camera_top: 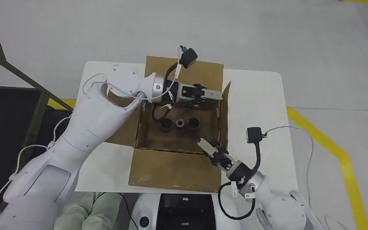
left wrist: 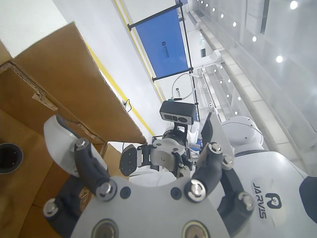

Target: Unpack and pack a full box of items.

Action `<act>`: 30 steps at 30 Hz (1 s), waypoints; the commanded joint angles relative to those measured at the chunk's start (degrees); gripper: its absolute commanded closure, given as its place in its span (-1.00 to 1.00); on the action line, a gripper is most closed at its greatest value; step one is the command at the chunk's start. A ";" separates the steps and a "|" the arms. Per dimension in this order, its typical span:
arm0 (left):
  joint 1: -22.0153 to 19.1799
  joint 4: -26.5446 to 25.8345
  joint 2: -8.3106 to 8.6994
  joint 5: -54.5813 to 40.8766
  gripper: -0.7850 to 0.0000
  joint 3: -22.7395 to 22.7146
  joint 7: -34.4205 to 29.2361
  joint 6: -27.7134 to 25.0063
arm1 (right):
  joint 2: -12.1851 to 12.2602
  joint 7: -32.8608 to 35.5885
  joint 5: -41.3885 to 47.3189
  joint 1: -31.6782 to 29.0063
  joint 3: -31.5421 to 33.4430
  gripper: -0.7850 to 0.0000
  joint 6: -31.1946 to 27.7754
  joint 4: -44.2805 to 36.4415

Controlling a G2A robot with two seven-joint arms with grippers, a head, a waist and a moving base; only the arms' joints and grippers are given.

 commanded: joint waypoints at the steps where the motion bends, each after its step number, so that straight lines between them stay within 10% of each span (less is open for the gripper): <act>1: 1.04 -1.41 0.69 0.78 -1.00 -2.50 -0.43 0.15 | 0.09 -0.90 0.08 -1.01 1.02 -1.00 -1.21 -0.01; 17: 15.89 -14.99 6.22 5.64 -1.00 -25.22 -3.03 3.17 | 0.06 -9.99 -7.54 -4.31 4.21 -1.00 3.25 0.31; 30: 25.13 -14.25 8.48 4.69 -1.00 -39.25 -6.45 0.24 | -0.90 -12.27 -15.91 1.14 -0.22 -1.00 15.73 5.13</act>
